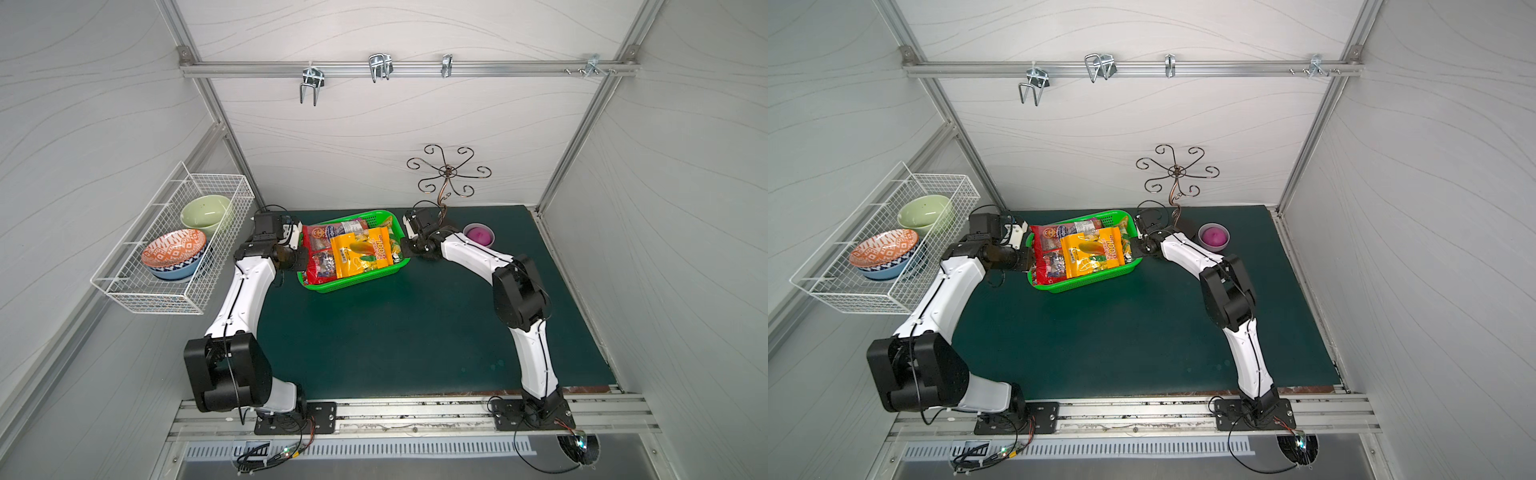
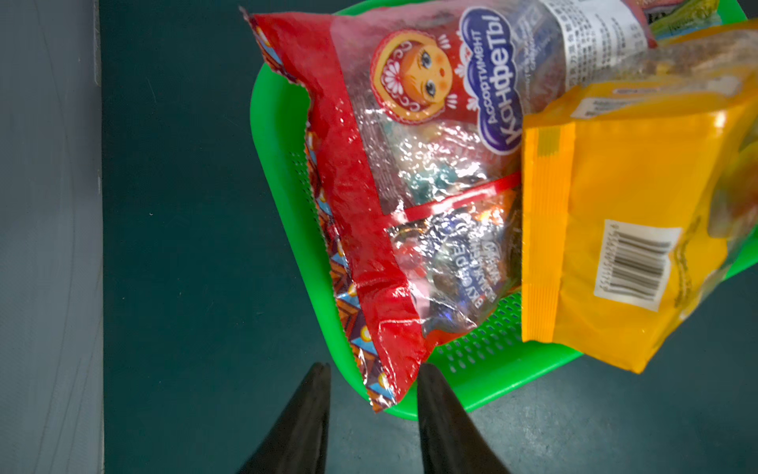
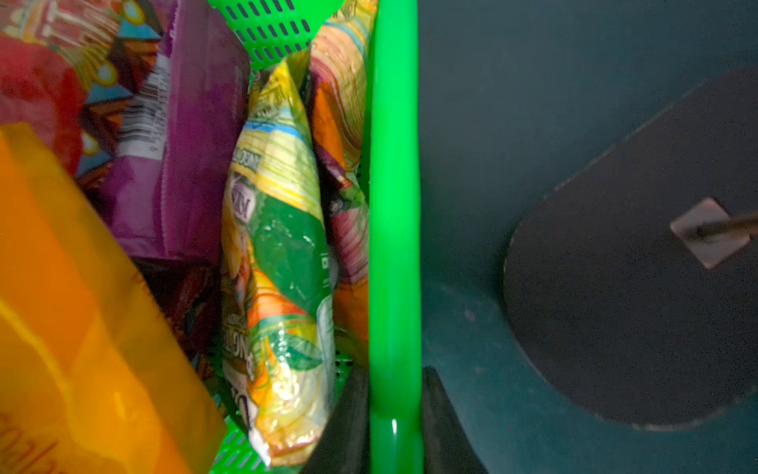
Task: Put the candies in the basket
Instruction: Move the basket to the center of the board.
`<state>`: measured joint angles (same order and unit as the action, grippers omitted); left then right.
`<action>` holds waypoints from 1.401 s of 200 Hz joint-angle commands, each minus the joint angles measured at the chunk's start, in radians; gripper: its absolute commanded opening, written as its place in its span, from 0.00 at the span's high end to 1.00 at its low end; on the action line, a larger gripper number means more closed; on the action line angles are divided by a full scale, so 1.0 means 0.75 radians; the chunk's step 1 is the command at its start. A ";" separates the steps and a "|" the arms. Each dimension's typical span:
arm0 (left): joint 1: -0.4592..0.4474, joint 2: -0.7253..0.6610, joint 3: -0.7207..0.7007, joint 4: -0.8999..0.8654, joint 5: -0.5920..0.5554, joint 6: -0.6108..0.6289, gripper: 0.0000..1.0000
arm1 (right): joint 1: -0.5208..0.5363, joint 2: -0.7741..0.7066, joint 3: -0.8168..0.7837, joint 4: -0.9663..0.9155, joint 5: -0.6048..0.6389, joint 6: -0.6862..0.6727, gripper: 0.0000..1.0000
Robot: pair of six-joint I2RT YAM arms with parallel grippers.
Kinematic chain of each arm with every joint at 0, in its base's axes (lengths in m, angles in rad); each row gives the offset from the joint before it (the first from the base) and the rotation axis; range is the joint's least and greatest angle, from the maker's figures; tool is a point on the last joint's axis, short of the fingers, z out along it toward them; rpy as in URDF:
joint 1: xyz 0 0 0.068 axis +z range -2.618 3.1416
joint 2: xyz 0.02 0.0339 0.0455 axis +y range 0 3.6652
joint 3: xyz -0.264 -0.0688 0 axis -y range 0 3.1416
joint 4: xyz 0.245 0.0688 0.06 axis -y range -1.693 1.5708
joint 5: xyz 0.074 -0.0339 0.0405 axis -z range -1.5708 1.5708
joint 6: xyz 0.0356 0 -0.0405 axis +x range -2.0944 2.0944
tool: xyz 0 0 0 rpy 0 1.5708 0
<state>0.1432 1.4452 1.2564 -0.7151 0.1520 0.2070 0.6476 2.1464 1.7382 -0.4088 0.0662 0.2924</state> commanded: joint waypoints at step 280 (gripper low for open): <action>0.007 -0.007 -0.403 0.662 0.025 -0.388 0.01 | -0.280 -1.338 -0.888 -0.452 0.423 0.118 0.01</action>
<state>0.1432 1.4498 1.0027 -0.3885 0.1791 -0.0395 0.5488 1.1614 1.0531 -0.8028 0.2817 0.4427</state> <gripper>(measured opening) 0.993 0.987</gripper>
